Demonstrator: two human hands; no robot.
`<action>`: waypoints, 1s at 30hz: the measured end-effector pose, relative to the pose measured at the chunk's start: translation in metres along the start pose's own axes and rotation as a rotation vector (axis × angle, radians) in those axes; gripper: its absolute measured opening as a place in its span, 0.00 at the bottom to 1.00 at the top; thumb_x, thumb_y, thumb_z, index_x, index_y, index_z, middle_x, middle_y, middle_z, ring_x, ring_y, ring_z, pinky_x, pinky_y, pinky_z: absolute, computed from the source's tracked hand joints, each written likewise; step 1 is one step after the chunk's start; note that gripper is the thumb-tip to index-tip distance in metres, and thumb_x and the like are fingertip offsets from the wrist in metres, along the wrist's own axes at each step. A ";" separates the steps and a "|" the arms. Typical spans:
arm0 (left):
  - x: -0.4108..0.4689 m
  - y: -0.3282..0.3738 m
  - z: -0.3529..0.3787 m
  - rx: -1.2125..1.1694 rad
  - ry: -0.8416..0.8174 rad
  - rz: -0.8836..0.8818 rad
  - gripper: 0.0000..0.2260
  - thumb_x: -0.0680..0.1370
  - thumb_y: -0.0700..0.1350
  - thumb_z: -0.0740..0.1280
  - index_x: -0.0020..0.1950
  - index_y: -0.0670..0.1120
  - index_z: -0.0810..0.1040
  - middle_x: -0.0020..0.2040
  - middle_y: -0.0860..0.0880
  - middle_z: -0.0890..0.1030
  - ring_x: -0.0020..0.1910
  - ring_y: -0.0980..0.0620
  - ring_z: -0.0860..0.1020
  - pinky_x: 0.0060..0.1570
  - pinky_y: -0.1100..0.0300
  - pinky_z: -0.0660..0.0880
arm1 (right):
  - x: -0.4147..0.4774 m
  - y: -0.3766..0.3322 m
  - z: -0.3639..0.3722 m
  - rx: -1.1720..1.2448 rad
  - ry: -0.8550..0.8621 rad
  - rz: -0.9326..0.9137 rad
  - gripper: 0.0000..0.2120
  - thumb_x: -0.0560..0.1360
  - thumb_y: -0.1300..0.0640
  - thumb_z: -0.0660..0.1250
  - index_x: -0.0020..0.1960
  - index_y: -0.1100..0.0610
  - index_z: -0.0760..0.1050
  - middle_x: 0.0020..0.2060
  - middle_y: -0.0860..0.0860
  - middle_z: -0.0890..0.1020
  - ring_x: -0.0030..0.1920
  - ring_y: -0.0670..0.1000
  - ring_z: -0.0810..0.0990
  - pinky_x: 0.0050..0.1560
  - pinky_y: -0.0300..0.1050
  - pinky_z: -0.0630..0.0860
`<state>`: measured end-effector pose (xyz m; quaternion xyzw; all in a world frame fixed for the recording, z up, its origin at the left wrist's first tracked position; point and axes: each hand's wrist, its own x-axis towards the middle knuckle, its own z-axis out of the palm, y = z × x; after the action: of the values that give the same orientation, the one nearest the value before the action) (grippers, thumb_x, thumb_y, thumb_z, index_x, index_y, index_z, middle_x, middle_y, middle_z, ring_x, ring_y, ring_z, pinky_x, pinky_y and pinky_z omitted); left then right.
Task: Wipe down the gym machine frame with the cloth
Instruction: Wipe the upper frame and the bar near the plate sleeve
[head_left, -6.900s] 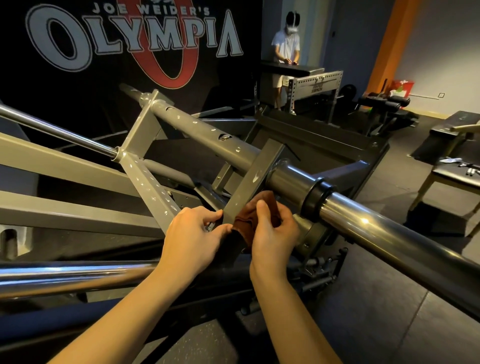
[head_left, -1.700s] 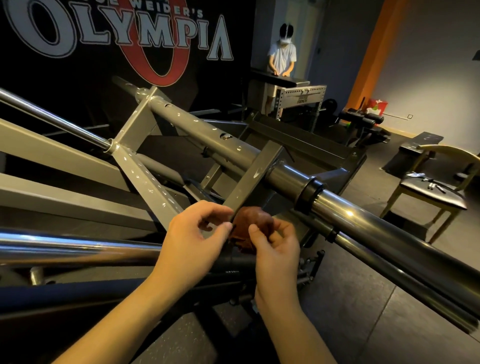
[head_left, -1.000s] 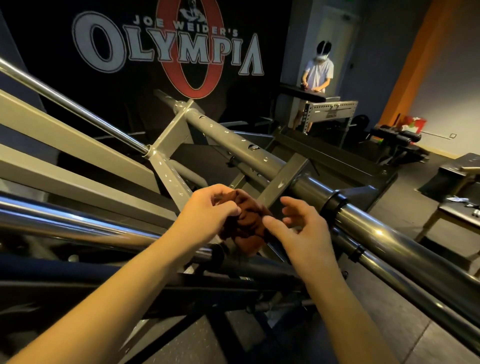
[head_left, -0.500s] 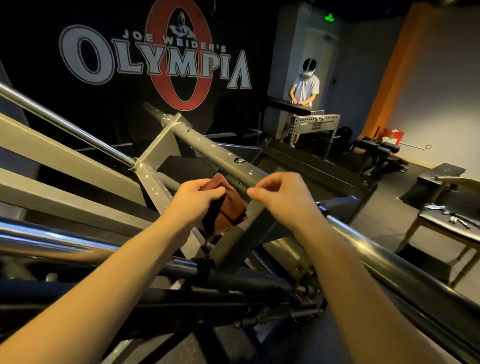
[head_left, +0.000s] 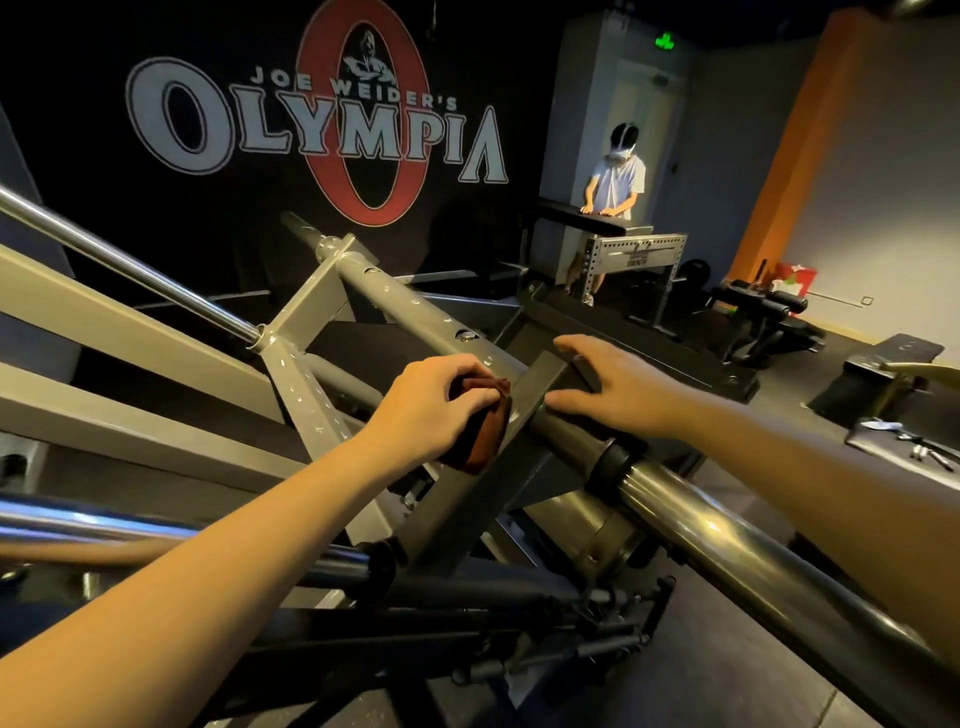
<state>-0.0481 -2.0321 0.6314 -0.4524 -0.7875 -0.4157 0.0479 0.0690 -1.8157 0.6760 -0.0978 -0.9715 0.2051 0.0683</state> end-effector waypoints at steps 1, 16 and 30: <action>0.004 0.000 0.005 0.015 0.000 0.019 0.09 0.81 0.50 0.68 0.59 0.51 0.82 0.55 0.54 0.83 0.57 0.55 0.79 0.60 0.48 0.77 | 0.001 0.002 0.003 0.027 -0.020 0.000 0.37 0.78 0.42 0.70 0.81 0.49 0.57 0.75 0.50 0.68 0.72 0.52 0.69 0.72 0.51 0.68; -0.026 -0.002 0.018 0.074 0.093 0.012 0.09 0.78 0.43 0.72 0.58 0.51 0.84 0.53 0.56 0.83 0.55 0.59 0.79 0.60 0.54 0.76 | 0.010 0.017 0.017 0.169 0.025 -0.087 0.27 0.83 0.48 0.63 0.80 0.46 0.59 0.65 0.46 0.73 0.63 0.46 0.72 0.58 0.43 0.67; -0.013 0.005 0.036 0.028 0.223 0.042 0.10 0.78 0.41 0.73 0.58 0.50 0.85 0.52 0.56 0.84 0.55 0.59 0.80 0.60 0.53 0.77 | 0.012 0.023 0.021 0.202 0.067 -0.126 0.27 0.83 0.48 0.64 0.80 0.46 0.61 0.68 0.48 0.74 0.64 0.46 0.73 0.62 0.43 0.69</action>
<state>-0.0260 -2.0143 0.6048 -0.4193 -0.7734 -0.4511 0.1502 0.0574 -1.8005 0.6483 -0.0361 -0.9473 0.2937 0.1232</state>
